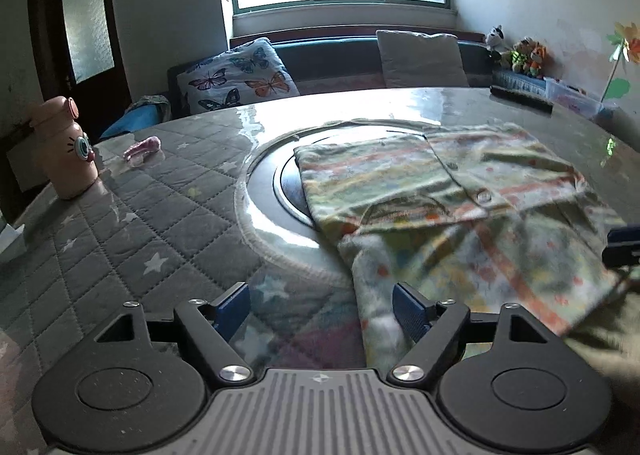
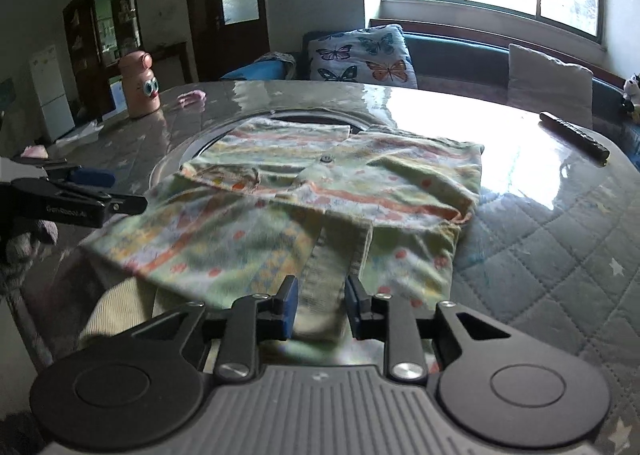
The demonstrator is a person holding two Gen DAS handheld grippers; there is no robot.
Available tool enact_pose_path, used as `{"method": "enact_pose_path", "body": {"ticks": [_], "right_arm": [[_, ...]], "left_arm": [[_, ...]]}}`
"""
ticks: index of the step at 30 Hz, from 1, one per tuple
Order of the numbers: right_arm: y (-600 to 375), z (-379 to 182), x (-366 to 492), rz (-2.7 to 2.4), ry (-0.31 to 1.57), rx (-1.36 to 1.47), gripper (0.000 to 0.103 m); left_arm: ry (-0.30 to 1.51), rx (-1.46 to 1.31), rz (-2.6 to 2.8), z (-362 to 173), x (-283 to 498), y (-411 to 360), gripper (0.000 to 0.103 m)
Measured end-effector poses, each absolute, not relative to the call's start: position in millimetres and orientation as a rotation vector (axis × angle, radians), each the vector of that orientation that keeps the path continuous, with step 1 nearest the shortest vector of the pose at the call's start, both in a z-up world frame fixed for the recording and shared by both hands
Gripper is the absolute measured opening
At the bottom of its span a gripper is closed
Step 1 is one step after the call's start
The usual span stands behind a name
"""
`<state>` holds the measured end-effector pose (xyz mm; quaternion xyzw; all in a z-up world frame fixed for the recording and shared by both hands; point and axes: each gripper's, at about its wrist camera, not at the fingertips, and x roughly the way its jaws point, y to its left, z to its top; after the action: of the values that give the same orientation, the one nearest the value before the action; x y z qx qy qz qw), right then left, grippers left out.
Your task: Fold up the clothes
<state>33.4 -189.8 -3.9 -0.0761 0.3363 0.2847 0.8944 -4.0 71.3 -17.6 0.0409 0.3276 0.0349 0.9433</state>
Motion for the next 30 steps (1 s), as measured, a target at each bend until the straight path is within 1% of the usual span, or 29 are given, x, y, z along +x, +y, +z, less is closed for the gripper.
{"method": "enact_pose_path", "body": {"ticks": [11,16,22,25,30], "right_arm": [[-190,2,27,0.601,0.673,-0.151,0.028],[-192,1,23,0.607,0.684,-0.169,0.032],[-199,5,16,0.611,0.689,-0.198,0.033],[-204,7,13,0.605,0.689,-0.208,0.033],[-213,11,6,0.601,0.684,-0.229,0.035]], "left_arm": [[0.618,0.221,0.038,-13,-38,59,0.082],[0.556,0.349,-0.11,-8,-63,34,0.082],[0.501,0.495,-0.307,-17,-82,-2,0.082],[0.476,0.553,-0.372,-23,-84,-16,0.079],[0.457,0.531,-0.432,-21,-77,-25,0.074]]}}
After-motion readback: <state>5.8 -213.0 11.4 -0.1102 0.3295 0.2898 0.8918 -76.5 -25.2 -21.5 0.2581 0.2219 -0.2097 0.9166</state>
